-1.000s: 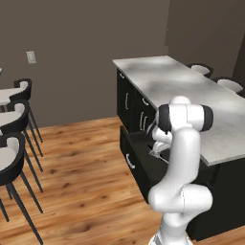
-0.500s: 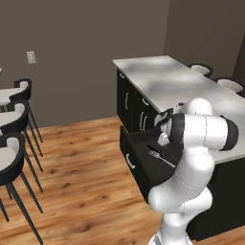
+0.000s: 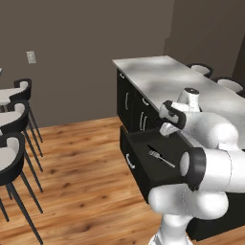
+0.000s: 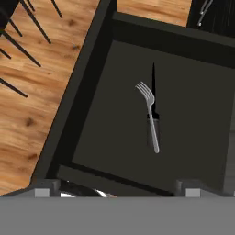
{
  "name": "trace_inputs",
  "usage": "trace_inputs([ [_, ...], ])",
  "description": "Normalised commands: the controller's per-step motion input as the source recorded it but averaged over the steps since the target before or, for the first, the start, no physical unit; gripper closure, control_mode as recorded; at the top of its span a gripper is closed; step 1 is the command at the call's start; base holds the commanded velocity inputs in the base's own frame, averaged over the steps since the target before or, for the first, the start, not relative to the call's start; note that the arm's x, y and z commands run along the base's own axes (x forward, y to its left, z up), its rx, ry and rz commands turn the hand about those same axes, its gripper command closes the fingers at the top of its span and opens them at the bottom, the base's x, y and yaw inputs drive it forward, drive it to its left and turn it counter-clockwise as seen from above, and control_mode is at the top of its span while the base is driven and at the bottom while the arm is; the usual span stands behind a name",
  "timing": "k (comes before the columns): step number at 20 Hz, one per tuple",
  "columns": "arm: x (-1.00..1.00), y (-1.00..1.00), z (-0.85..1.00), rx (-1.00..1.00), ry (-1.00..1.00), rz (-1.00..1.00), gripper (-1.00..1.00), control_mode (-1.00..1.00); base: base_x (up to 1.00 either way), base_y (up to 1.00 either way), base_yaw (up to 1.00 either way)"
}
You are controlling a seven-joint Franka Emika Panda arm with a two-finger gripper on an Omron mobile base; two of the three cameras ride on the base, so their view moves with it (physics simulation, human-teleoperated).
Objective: Pick up the metallic utensils from the counter and place them in the open drawer. Make sure not to pick up any wooden utensils.
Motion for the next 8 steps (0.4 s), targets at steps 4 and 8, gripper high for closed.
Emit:
trace_inputs([
  [4, -0.67, 0.26, 0.9, 0.0, -0.13, 0.0, -1.0, -1.0, 0.0, 0.0, 0.0],
  [8, -0.67, 0.35, 0.64, 0.0, -0.14, 0.0, -1.0, -1.0, 0.0, 0.0, 0.0],
])
